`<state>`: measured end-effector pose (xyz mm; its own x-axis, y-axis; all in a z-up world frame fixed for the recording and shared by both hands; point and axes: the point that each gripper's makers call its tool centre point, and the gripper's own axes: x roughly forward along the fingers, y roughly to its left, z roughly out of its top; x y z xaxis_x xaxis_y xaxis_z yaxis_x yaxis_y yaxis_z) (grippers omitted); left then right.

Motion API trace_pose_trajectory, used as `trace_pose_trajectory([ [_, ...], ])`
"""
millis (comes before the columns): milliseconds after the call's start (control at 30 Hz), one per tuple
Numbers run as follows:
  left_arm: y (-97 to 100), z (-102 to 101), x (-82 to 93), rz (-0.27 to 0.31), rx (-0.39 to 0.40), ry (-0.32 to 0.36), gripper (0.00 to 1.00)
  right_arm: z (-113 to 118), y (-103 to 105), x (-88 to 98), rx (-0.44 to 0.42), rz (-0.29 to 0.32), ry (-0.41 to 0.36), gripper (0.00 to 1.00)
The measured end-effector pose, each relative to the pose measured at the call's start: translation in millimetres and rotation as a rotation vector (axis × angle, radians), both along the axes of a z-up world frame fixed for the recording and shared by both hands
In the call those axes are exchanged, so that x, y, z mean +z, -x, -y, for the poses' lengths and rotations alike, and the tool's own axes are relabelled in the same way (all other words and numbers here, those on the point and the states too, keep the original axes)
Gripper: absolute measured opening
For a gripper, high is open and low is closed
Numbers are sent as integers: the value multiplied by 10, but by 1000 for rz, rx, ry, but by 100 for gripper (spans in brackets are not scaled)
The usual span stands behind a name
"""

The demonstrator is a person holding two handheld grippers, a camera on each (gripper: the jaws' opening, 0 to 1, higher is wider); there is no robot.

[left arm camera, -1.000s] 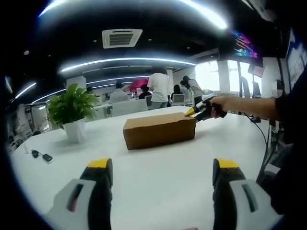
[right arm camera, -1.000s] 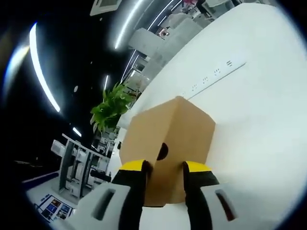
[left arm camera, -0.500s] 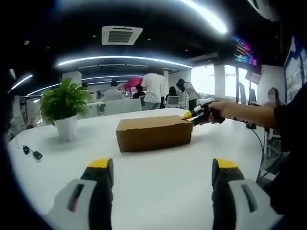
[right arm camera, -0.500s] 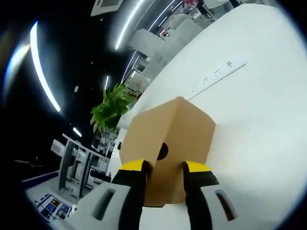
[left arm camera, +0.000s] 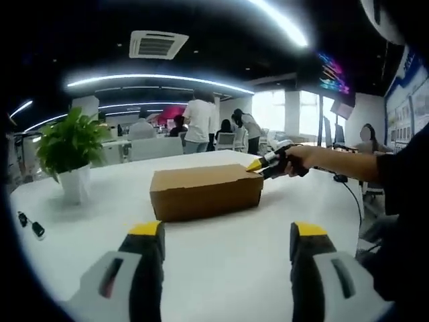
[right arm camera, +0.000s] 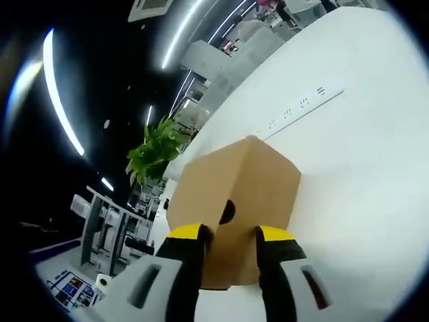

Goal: Operate the shoe box by opening the lid, removing the specified soft item, and placing it in the target area until the item is outside and the box remains undamaged.

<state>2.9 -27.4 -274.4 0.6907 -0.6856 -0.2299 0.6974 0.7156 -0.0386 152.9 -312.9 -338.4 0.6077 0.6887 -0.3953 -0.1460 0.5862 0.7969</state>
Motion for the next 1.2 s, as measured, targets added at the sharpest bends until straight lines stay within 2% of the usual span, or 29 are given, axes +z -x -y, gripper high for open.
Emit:
trace_pose_trajectory([
  [133,-94,-19,25,9,11,-13,78,-11,5,4,3,2,2,30],
  [200,-252,-91,24,-3,21,-5,80,-1,-14,-5,5,2,1,30],
  [333,-433,-87,102,-5,26,6,82,5,-26,-10,6,5,2,30],
  [533,-729,-12,107,-35,27,-34,81,-5,-22,-5,7,5,1,30],
  [633,-901,9,71,-71,16,-45,81,3,-26,-6,9,7,3,30],
  [733,-1062,40,76,-110,5,-17,81,10,-37,-12,11,7,2,30],
  [967,-1480,2,32,-139,7,-45,81,-16,-6,2,16,7,3,30],
  [1033,-1590,26,20,-170,9,-40,81,1,-24,-6,15,7,2,30],
  [1200,-1786,30,-29,-199,15,-58,80,26,-40,-11,13,9,3,30],
])
